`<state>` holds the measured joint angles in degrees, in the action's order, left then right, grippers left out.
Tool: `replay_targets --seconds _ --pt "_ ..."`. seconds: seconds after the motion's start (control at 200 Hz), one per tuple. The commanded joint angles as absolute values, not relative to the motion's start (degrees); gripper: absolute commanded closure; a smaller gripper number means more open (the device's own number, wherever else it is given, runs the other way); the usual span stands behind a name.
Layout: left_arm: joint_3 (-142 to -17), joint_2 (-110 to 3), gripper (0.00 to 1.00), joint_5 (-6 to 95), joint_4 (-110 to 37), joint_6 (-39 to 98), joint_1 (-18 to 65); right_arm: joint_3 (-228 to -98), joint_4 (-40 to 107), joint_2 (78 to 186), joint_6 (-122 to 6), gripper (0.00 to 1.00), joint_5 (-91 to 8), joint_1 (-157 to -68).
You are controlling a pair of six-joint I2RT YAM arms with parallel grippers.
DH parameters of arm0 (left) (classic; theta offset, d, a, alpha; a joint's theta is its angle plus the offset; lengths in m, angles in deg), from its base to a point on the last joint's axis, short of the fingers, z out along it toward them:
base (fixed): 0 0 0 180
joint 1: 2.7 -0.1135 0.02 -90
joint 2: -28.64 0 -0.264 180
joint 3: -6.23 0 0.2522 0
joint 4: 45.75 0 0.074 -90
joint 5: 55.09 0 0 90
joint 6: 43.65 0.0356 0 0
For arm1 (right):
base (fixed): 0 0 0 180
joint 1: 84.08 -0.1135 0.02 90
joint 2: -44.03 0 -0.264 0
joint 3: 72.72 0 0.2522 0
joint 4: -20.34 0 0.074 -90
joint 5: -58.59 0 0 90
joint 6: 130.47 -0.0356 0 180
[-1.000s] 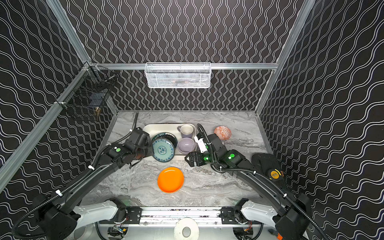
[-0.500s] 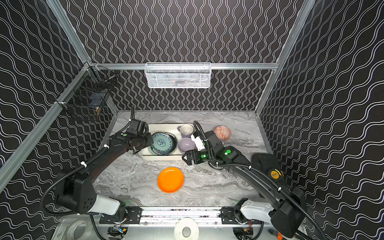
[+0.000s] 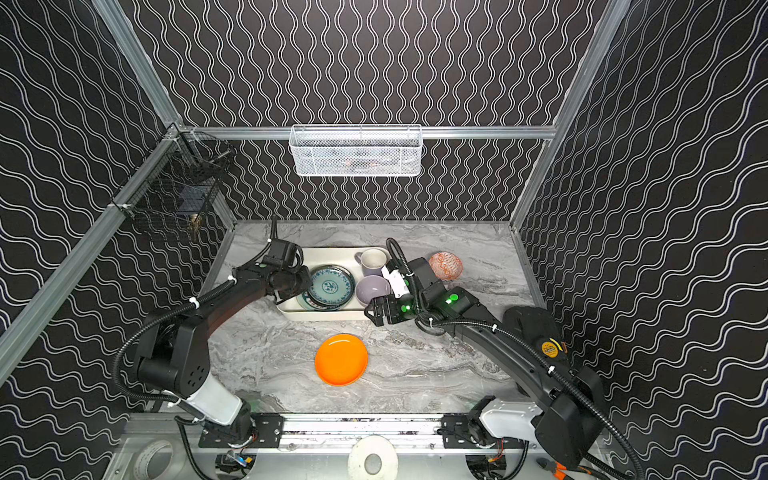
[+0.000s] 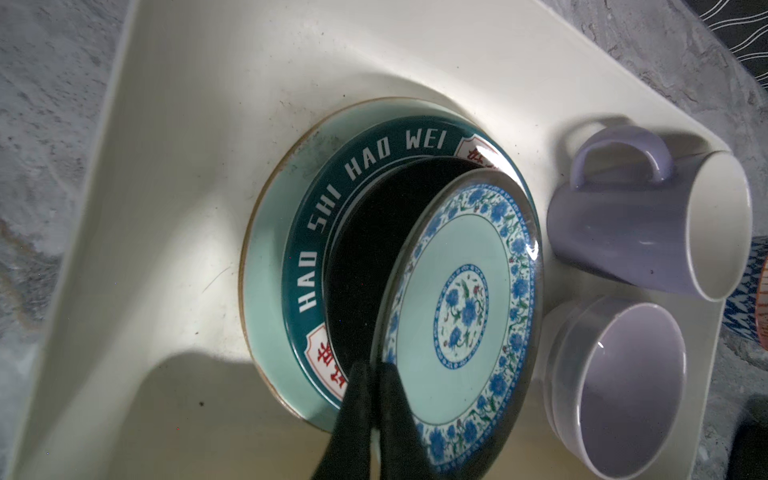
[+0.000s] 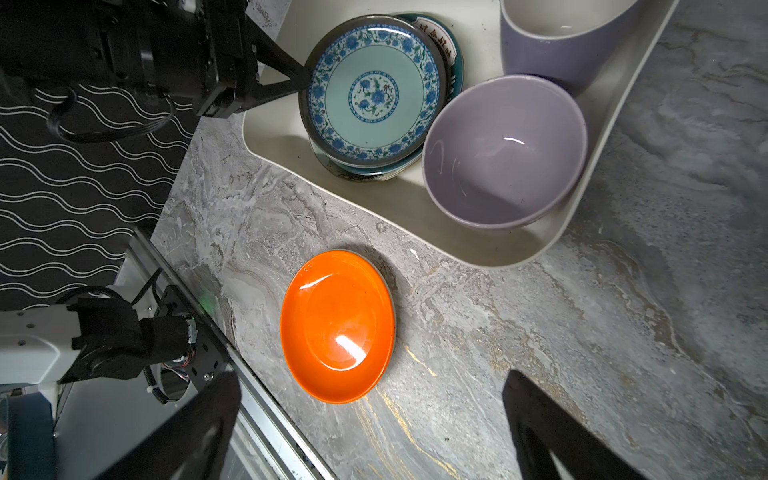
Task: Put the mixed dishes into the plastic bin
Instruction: 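Carry the patterned plate into the bin onto the dark glass plate, open left gripper, then move the left gripper toward the robot to the orange plate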
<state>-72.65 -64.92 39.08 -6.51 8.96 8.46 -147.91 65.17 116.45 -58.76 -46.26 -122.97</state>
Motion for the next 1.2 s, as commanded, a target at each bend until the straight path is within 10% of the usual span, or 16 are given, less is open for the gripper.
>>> replay_targets --seconds 0.0,0.32,0.555,1.196 --pt "-72.6 -65.2 0.96 38.9 -7.5 10.3 8.4 -148.2 64.5 116.4 -57.9 0.01 -47.0 -122.8" --pt "-73.1 -67.3 0.88 36.5 -5.4 11.1 8.3 -147.4 64.4 115.6 -58.0 0.01 -46.8 -122.1" --pt "-72.5 -65.8 0.49 36.8 -5.3 11.8 8.3 -147.2 64.6 115.0 -57.9 0.01 -46.3 -121.9" --pt "-49.2 -32.5 0.47 33.9 3.4 0.4 28.4 -140.0 62.3 110.3 -65.3 0.01 -38.8 -132.1"
